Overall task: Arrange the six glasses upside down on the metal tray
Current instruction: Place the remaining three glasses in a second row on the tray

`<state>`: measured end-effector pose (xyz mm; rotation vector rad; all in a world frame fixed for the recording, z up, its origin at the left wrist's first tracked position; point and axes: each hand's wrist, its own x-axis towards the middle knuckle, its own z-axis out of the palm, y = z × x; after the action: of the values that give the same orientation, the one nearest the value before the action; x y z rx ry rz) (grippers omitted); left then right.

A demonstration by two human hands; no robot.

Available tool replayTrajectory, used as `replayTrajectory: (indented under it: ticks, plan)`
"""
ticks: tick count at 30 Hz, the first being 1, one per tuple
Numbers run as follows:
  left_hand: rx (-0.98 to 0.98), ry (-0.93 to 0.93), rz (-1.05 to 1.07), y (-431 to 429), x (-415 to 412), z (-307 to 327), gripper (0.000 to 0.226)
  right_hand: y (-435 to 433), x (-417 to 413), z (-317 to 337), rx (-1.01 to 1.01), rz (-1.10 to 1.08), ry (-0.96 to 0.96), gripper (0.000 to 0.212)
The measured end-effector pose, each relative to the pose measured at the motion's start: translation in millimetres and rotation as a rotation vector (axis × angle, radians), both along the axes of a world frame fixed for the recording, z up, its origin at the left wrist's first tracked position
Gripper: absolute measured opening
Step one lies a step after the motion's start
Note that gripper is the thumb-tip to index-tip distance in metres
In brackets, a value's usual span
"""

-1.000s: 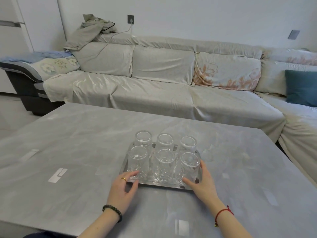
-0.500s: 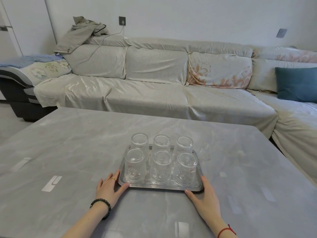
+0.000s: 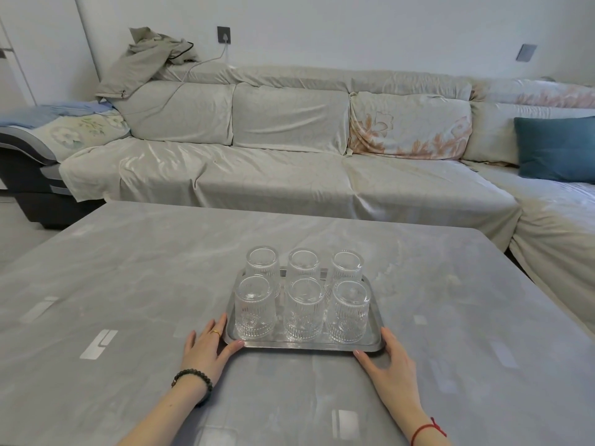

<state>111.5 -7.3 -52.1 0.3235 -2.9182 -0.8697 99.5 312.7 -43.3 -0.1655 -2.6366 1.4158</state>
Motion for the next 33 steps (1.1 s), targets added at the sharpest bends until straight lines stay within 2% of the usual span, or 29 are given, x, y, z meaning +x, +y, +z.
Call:
replayTrajectory:
  ticks: [10,18,23,27,30,33]
  plan:
    - [-0.070,-0.023,0.007,3.6,-2.0,0.0,0.066,-1.1,2.0,-1.7,0.029,-0.018,-0.012,0.069]
    - [-0.054,-0.010,-0.001,6.4,0.8,3.4,0.068,-3.5,4.4,-1.8,0.049,0.005,-0.012,0.068]
    - [0.087,0.096,0.022,8.3,1.7,8.5,0.079,-9.6,2.5,5.2,0.112,-0.007,0.053,0.085]
    - [0.183,0.173,-0.016,18.5,-7.8,20.8,0.086,-21.5,-6.9,17.8,0.001,0.066,0.068,0.096]
    - [0.292,0.208,0.055,29.3,-17.3,32.0,0.083,-32.1,-18.3,25.5,-0.056,0.093,0.040,0.100]
    - [0.319,0.193,0.106,33.7,-23.4,37.5,0.077,-35.6,-25.7,27.3,-0.058,0.081,0.029,0.099]
